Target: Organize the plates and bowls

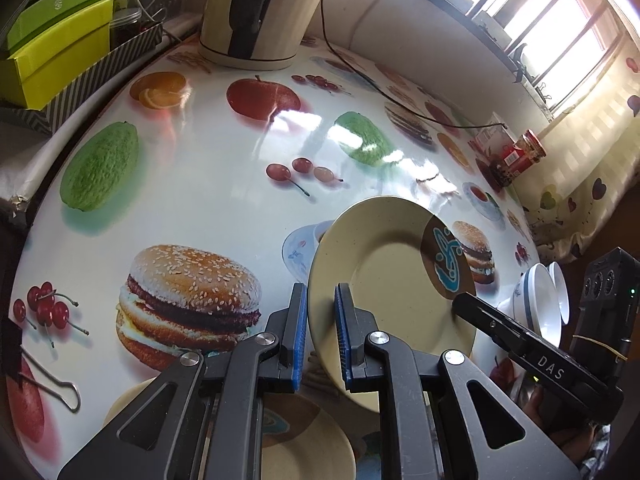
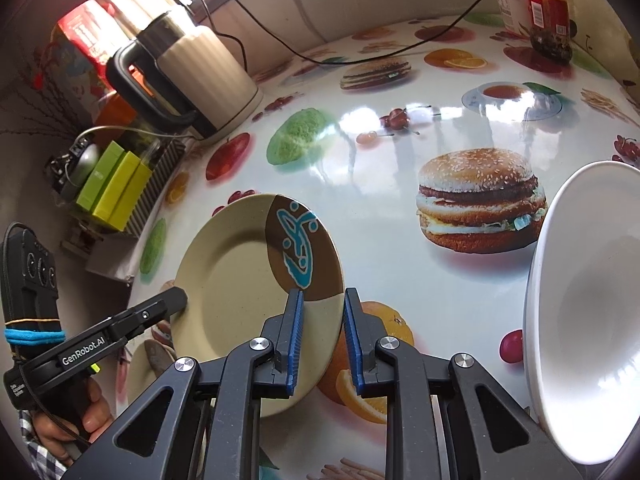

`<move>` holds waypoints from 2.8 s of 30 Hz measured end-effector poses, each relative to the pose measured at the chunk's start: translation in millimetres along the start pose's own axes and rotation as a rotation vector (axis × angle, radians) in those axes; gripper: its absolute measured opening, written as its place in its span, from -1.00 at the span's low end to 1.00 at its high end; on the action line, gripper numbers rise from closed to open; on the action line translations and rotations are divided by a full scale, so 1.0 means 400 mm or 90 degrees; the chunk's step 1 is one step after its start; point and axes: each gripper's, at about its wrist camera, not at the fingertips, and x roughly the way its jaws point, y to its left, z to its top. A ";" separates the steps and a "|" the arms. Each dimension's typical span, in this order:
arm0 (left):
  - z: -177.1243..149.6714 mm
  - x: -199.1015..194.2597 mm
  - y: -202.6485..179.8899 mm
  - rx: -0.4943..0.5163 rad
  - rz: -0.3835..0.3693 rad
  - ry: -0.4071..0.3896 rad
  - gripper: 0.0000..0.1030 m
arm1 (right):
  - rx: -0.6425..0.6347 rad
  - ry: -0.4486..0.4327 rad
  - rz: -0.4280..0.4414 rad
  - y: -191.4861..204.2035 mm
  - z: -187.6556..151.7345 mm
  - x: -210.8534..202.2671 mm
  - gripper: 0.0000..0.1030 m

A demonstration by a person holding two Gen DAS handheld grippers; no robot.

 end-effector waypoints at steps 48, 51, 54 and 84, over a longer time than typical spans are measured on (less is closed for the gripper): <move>-0.224 -0.207 0.196 -0.091 0.036 -0.055 -0.72 | -0.106 0.046 0.071 0.214 -0.188 -0.021 -0.62; -0.237 -0.206 0.208 -0.097 0.040 -0.050 -0.72 | -0.111 0.051 0.073 0.223 -0.198 -0.013 -0.62; -0.248 -0.208 0.219 -0.103 0.043 -0.051 -0.72 | -0.116 0.057 0.070 0.231 -0.210 -0.004 -0.62; -0.275 -0.223 0.238 -0.112 0.043 -0.057 -0.72 | -0.138 0.067 0.057 0.251 -0.240 0.014 -0.61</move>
